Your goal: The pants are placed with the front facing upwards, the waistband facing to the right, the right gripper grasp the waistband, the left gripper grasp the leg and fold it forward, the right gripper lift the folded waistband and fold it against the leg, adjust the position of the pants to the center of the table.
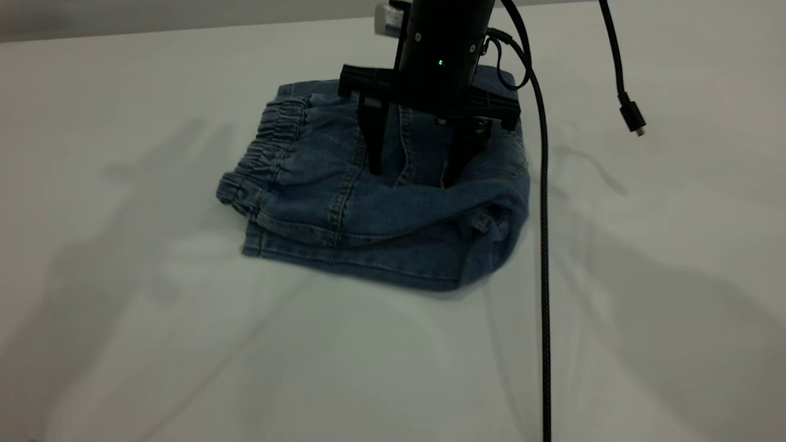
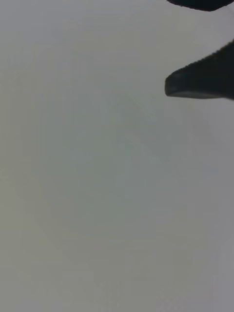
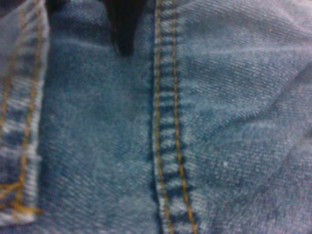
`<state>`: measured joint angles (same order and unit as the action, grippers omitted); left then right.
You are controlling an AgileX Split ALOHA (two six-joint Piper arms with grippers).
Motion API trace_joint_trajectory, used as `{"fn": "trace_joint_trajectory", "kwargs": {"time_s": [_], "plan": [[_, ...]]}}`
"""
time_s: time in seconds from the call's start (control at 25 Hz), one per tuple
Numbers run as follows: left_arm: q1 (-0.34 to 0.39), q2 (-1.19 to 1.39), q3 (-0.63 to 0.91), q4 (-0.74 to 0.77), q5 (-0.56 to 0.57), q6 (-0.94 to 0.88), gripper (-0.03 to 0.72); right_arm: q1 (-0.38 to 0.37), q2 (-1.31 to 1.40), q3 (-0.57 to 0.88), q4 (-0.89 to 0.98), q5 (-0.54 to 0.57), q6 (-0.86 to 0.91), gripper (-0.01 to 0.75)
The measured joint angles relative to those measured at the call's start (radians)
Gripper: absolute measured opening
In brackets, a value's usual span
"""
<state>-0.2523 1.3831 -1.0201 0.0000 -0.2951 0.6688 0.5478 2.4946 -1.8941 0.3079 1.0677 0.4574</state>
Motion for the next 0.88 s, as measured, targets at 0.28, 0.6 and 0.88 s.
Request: {"fn": "trace_joint_trajectory", "kwargs": {"time_s": [0.28,0.6,0.88], "plan": [[0.0,0.0,0.0,0.0,-0.002,0.0,0.321,0.014,0.0,0.002,-0.04,0.109,-0.1,0.498],[0.0,0.0,0.0,0.0,-0.001,0.0,0.321,0.045,-0.009,0.003,-0.088,0.158,-0.129,0.498],[-0.002,-0.004,0.0,0.0,-0.001,0.0,0.321,0.05,-0.137,0.003,-0.23,0.159,-0.143,0.498]]}}
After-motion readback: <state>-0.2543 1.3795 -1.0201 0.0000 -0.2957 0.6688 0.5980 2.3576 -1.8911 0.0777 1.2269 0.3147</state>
